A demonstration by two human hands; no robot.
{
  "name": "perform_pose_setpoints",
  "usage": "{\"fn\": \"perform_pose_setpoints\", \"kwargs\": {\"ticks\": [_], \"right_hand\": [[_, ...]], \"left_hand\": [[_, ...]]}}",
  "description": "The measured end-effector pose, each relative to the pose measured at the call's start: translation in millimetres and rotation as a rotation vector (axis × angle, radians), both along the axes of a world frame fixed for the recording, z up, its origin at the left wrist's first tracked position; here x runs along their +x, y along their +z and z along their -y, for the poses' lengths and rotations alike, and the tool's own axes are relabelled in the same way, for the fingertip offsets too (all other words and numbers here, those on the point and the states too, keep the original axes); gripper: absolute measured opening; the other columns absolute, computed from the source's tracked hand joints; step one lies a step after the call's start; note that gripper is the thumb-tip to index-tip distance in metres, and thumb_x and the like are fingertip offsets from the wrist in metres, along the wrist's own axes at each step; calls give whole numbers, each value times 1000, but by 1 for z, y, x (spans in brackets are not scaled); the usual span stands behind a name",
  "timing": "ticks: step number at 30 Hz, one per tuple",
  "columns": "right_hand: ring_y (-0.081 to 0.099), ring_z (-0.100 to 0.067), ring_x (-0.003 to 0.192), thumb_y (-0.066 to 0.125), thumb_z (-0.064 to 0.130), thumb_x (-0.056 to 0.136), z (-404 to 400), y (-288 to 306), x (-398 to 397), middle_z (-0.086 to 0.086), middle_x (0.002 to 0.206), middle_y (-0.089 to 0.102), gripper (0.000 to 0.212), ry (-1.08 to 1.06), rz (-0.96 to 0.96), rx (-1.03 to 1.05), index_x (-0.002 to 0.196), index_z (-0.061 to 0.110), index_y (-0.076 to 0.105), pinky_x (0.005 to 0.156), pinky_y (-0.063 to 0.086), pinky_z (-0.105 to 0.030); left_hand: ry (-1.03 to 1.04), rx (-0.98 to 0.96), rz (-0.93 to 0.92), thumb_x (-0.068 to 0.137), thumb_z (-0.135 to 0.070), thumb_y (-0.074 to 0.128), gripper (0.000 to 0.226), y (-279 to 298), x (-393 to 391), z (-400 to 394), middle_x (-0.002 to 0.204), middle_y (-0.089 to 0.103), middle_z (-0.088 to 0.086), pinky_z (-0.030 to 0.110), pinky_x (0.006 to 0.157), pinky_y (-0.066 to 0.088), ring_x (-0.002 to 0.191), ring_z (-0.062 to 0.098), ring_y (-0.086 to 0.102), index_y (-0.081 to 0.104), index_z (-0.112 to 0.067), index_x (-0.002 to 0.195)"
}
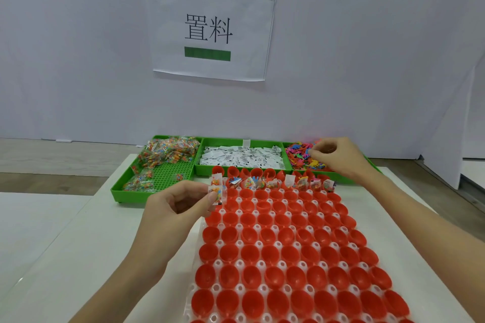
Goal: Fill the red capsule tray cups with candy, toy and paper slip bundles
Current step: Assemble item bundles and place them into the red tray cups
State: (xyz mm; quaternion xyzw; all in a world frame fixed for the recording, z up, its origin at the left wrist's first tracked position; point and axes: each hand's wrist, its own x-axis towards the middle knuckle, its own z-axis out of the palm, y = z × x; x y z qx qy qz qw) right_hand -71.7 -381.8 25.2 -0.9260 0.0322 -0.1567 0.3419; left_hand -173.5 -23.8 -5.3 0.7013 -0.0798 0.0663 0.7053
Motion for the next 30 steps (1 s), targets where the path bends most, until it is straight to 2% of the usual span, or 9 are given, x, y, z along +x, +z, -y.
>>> {"fn": "perform_pose_setpoints", "kwargs": {"ticks": [3,6,8,13,18,20,23,28,30], "right_hand": [[65,-1,74,78,25,85,-31,13,-43,10,83,73,3,72,129,-82,84,26,74,67,46,-10],[66,-5,79,79,23,83,-66,15,-93,13,83,69,10,200,257,-127,83,30,71,68,46,-8],[64,-9,81,79,22,82,-85,13,-120,13,84,66,12,263,310,-155,83,30,70,70,43,-8],[58,-5,85,78,28,85,-115,-2,-157,18,87,58,11,316,324,-189,86,30,67,75,40,-9],[57,-3,89,70,38,87,-126,-14,-167,21,92,54,10,367,306,-196,92,31,66,76,42,-11],[59,-5,85,73,37,87,-127,-14,-168,19,90,56,9,369,302,-135,91,32,67,70,43,-10],[66,-12,82,80,29,85,-127,-16,-170,13,91,66,11,360,260,103,88,33,70,64,50,-17],[71,-16,82,82,35,78,-132,-20,-174,2,87,75,11,311,129,520,86,29,78,72,59,-33],[72,-15,82,83,27,80,-133,-22,-174,0,86,76,8,295,102,573,84,27,77,73,60,-30]], "left_hand": [[-91,19,-3,79,-25,82,9,4,-3,1,93,79,2,15,75,56,86,17,75,80,-22,87],[-236,-8,-11,76,-26,82,14,7,-8,5,112,77,-3,16,82,56,100,16,74,79,-16,85],[-324,-35,-18,78,-21,81,14,7,-11,9,118,76,-2,16,87,55,109,15,72,78,-11,87],[-419,-63,-38,80,-16,81,16,7,-23,21,119,76,1,22,91,56,110,21,73,77,-5,91],[-408,-26,-38,81,-16,82,11,6,-30,28,111,78,4,22,88,57,105,22,75,79,-10,90],[-407,-14,-45,82,-18,83,11,8,-31,28,107,79,5,20,86,57,102,22,75,80,-13,91],[-411,-35,-70,81,-14,83,10,8,-32,30,107,79,6,20,81,57,99,24,76,80,-10,89],[-359,-43,-27,80,-15,83,13,6,-34,33,100,78,9,25,80,59,94,26,77,79,-8,91],[-323,-57,-23,79,-16,84,13,6,-35,34,92,79,12,30,81,62,89,28,78,79,-9,89]]}}
